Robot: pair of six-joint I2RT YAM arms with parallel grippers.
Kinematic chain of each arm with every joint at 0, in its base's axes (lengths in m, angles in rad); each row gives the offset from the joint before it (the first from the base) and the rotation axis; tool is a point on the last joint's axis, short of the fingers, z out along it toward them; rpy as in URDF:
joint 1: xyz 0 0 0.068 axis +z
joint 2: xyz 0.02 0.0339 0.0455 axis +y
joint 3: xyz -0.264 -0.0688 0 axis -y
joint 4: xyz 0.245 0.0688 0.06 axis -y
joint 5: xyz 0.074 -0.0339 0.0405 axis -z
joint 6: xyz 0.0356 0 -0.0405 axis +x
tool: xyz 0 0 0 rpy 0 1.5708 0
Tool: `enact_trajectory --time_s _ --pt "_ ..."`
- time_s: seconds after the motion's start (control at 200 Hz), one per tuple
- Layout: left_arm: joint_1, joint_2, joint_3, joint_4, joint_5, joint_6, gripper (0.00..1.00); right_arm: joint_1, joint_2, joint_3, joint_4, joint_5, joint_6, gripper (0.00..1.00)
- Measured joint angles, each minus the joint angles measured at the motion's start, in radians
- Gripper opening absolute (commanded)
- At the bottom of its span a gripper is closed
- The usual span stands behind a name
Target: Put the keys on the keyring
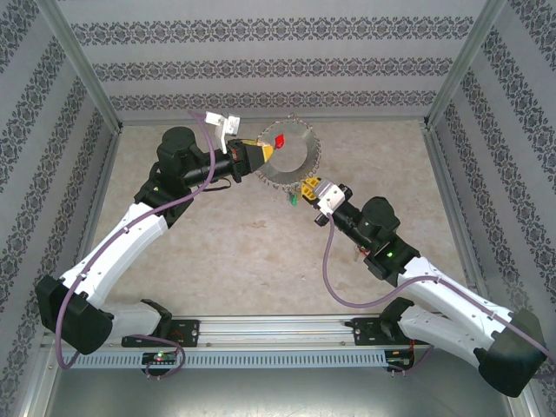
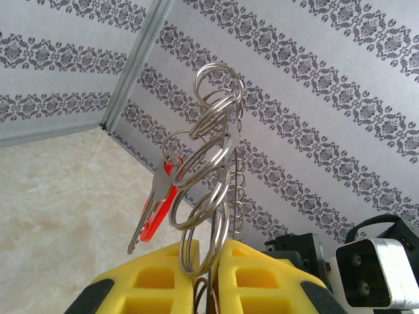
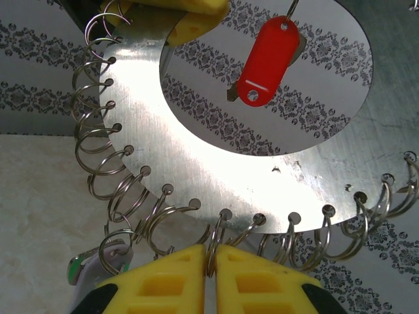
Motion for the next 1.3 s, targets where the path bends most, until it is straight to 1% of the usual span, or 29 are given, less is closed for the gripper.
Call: enact_trajectory --time_s 0.165,0.18,0.21,0.235,0.37,0.425,0.46,0.585,0.694,0.764,0.844,1.019,1.094,1.169,1.254,1.299 --pt "0.0 0.0 -0.001 0.0 -0.001 0.0 0.0 0.0 0.004 0.0 0.003 0.0 0.004 0.13" --pt "0.0 0.0 -0.001 0.0 -0.001 0.0 0.0 0.0 0.004 0.0 0.003 0.0 0.004 0.11" --pt "0.0 0.0 -0.002 0.0 -0.001 0.0 0.0 0.0 0.005 0.0 0.004 0.0 0.004 0.05" --pt "0.0 0.0 -0.002 0.0 -0.001 0.0 0.0 0.0 0.005 0.0 0.003 0.0 0.003 0.02" --pt "0.005 0.0 -0.002 0.0 -0.003 -0.003 0.0 0.0 0.006 0.004 0.003 0.003 0.016 0.04" --pt "0.006 0.0 -0.002 0.0 -0.003 -0.007 0.0 0.0 0.008 0.006 0.003 0.003 0.019 0.03" --pt "0.006 0.0 -0.002 0.0 -0.003 -0.007 0.0 0.0 0.01 0.006 0.003 0.003 0.019 0.0" --pt "0.006 0.0 -0.008 0.001 -0.015 -0.014 0.0 0.0 0.01 0.006 -0.002 0.007 0.019 0.0" --pt "0.006 -0.007 -0.033 0.001 -0.053 -0.032 0.04 0.002 0.013 0.007 -0.021 0.028 0.023 0.0" --pt "0.006 -0.013 -0.062 0.003 -0.086 -0.061 0.05 0.002 0.017 0.008 -0.042 0.039 0.024 0.0" --pt "0.006 -0.02 -0.11 0.02 -0.12 -0.106 0.1 0.002 0.029 0.013 -0.084 0.048 0.032 0.0" --pt "0.005 -0.019 -0.248 0.097 -0.179 -0.25 0.13 -0.001 0.06 0.018 -0.198 0.039 0.062 0.0" --pt "0.005 -0.012 -0.292 0.124 -0.191 -0.309 0.19 -0.008 0.072 0.023 -0.245 0.021 0.08 0.0" --pt "0.006 -0.001 -0.324 0.144 -0.212 -0.357 0.21 -0.014 0.079 0.031 -0.279 -0.002 0.096 0.0" --pt "0.006 0.015 -0.345 0.152 -0.226 -0.394 0.3 -0.027 0.08 0.046 -0.315 -0.033 0.114 0.0" --pt "0.006 0.023 -0.352 0.154 -0.23 -0.412 0.3 -0.037 0.083 0.058 -0.332 -0.049 0.121 0.0"
